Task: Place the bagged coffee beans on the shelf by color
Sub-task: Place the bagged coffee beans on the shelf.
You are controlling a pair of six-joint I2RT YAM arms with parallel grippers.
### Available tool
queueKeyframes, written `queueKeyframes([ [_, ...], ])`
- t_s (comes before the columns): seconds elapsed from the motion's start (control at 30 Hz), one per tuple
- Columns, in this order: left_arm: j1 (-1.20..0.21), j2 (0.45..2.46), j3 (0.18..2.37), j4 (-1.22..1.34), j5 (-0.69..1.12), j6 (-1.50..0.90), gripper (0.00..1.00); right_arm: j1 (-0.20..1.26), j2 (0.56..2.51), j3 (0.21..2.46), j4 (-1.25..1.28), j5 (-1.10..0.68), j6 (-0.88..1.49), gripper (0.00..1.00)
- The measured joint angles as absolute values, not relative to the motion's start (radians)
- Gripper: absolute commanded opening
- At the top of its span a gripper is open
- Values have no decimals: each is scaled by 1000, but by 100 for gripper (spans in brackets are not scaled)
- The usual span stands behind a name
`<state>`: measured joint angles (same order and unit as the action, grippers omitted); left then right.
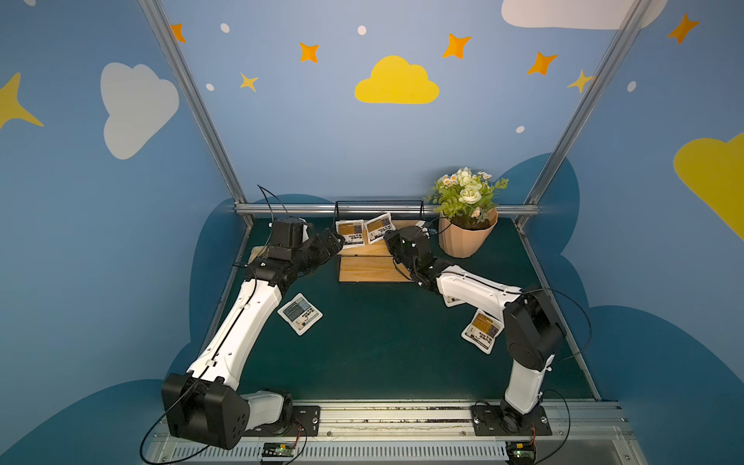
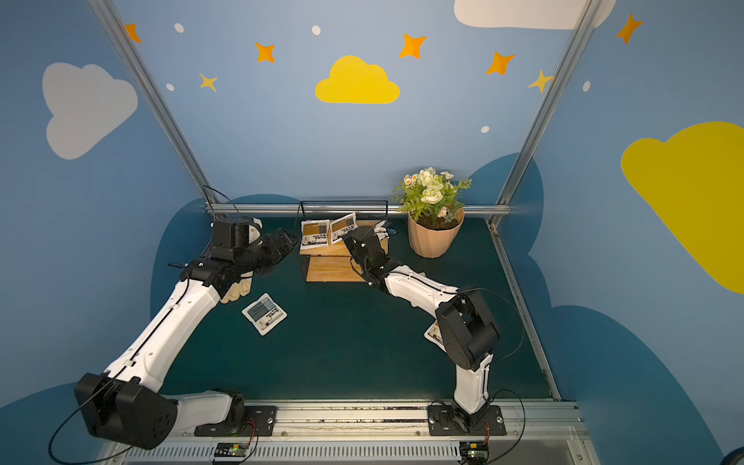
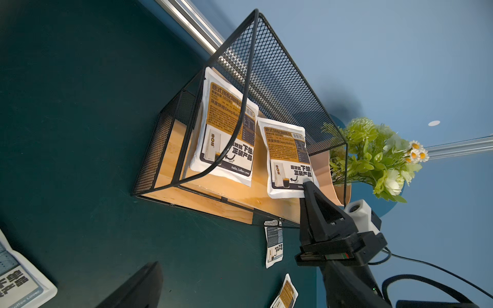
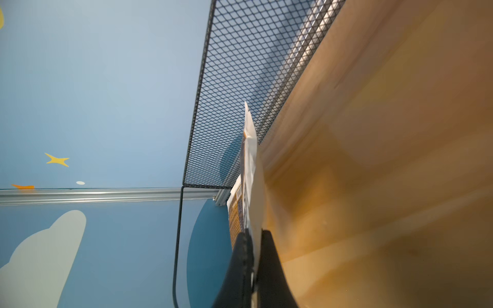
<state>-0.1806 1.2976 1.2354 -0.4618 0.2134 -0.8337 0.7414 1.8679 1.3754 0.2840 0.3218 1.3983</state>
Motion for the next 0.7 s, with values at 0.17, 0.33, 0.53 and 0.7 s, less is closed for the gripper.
queueKeyframes([
  [0.17,-175,1296,1227,-462,217,-834,100,744,1888,1383,279,337,1411,0],
  [0.33,-171,1295,1225,-461,237,-834,100,746,1909,1404,278,340,1423,0],
  [0.53,-170,1294,1219,-455,246,-834,100,751,1922,1418,273,340,1438,0],
  [0.7,-169,1293,1214,-451,252,-834,100,755,1922,1418,265,341,1444,21],
])
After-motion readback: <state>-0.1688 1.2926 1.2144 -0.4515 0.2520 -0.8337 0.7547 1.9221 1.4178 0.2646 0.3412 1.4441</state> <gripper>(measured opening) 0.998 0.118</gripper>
